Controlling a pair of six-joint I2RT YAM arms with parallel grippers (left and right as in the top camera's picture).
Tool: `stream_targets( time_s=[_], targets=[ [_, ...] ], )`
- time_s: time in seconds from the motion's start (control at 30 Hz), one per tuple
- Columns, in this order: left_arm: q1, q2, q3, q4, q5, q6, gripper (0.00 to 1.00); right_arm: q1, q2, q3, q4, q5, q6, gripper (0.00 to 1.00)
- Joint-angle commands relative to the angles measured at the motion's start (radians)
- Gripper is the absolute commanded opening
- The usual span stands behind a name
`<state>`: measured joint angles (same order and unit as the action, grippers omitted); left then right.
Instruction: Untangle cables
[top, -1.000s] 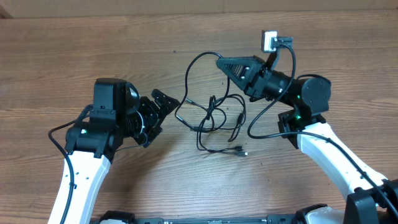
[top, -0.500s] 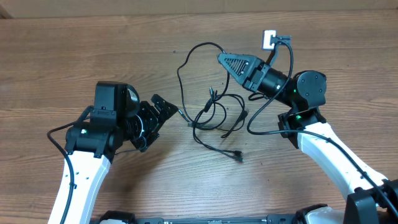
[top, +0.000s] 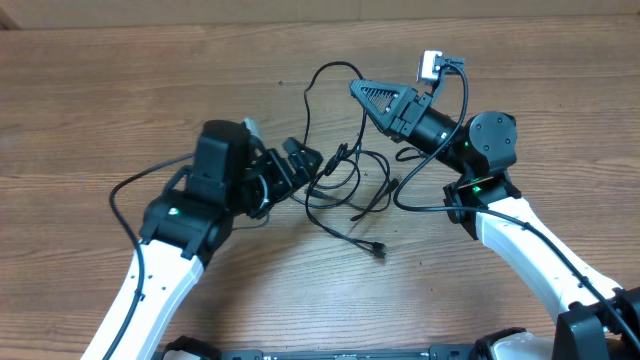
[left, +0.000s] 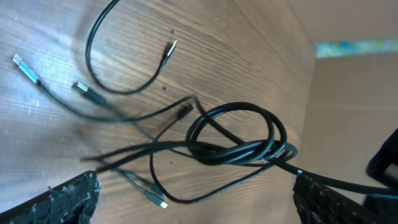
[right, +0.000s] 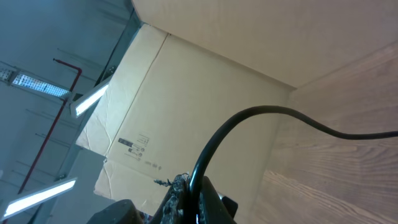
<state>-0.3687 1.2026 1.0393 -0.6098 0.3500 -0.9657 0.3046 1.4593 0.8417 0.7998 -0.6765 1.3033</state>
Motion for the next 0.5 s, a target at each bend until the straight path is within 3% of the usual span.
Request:
stream_targets(
  time_s=[0.0, 0.17, 0.27, 0.47],
  targets=[
    [-0.018, 0.029, 0.009, 0.028, -0.069, 0.105, 1.00, 0.004, -0.021, 0.031, 0.005, -0.050, 0.006, 0.04],
    [-0.018, 0.070, 0.009, 0.040, -0.063, 0.053, 1.00, 0.014, -0.021, 0.031, 0.006, -0.137, 0.006, 0.04],
    [-0.018, 0.103, 0.009, 0.060, 0.015, 0.047, 1.00, 0.033, -0.021, 0.031, 0.006, -0.138, -0.001, 0.04],
    [-0.018, 0.123, 0.009, 0.134, 0.132, 0.134, 1.00, 0.036, -0.021, 0.031, 0.005, -0.137, -0.003, 0.04]
  ],
)
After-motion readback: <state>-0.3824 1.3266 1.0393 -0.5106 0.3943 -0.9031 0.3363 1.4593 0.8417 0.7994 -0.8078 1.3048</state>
